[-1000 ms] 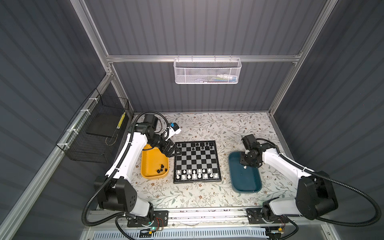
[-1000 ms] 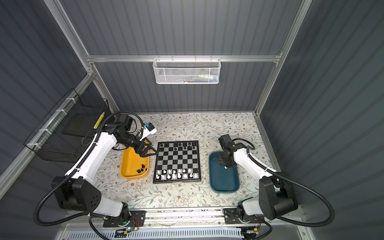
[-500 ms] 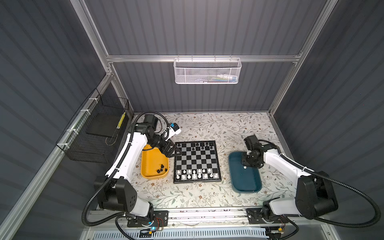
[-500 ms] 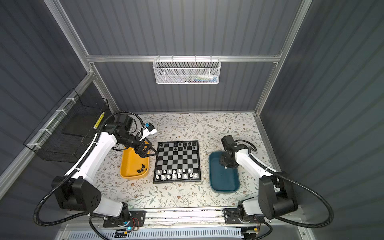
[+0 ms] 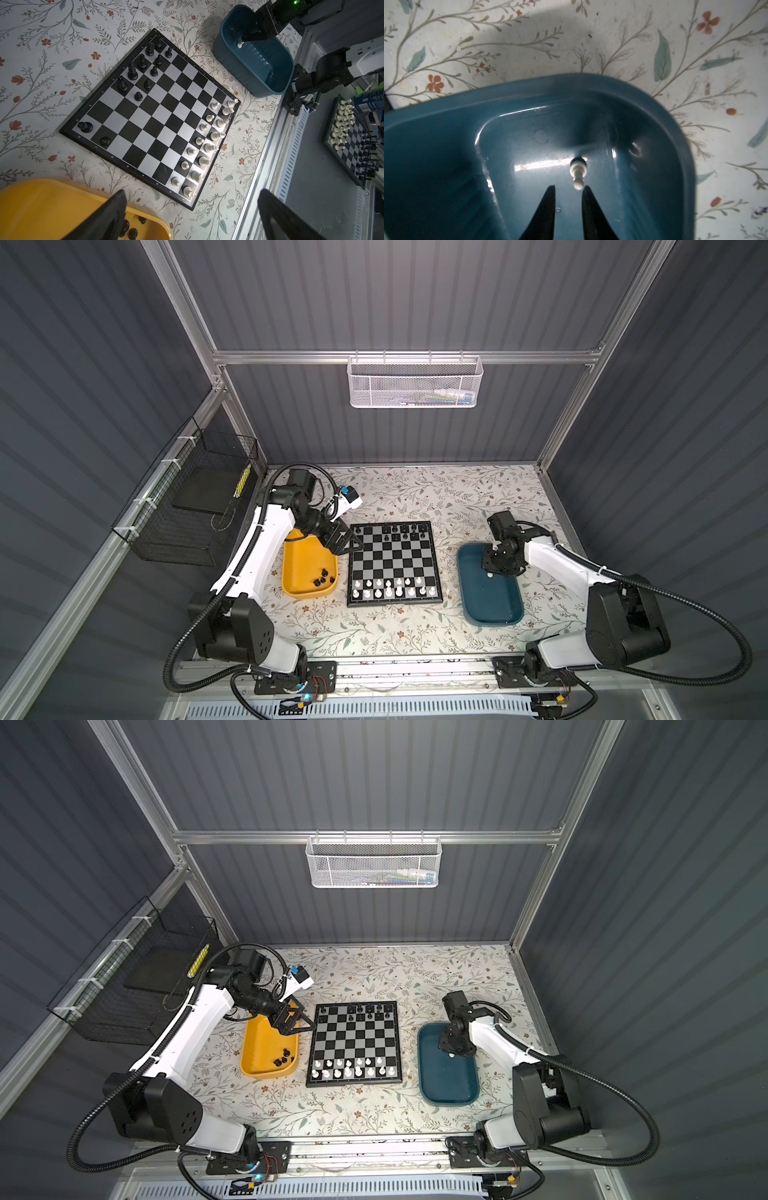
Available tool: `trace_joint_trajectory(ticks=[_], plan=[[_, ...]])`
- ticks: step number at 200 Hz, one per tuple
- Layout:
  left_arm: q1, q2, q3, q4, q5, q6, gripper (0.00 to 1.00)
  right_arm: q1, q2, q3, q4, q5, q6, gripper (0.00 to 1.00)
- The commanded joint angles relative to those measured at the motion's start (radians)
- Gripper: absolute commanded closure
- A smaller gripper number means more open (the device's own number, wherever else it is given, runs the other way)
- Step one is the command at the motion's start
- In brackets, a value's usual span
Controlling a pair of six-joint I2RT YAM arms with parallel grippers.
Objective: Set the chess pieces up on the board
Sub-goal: 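Lower the open right gripper onto the last white pawn in the tray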
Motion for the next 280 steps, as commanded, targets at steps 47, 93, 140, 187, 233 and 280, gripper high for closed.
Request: trace_joint_trajectory(ticks=[47,93,140,187,233,280], plan=[[-0.005,-0.008,0.0,-0.028,0.008,0.02,0.0,-0.02,0.04,-0.009,0.015,-0.006,-0.018,0.74],[-0.005,-0.006,-0.004,-0.025,0.005,0.02,0.01,-0.022,0.069,-0.009,0.025,-0.003,-0.026,0.75],[-0.005,0.0,-0.001,-0.024,0.005,0.02,0.0,-0.022,0.087,-0.006,0.032,-0.013,-0.028,0.77],[-0.005,0.004,0.0,-0.025,0.006,0.019,0.01,-0.022,0.098,0.002,0.029,-0.018,-0.033,0.8],[-0.005,0.006,0.0,-0.024,0.004,0.02,0.0,-0.022,0.11,0.011,0.026,-0.024,-0.032,0.8],[-0.005,0.006,0.0,-0.024,0.001,0.018,0.01,-0.022,0.115,0.016,0.026,-0.025,-0.035,0.81]])
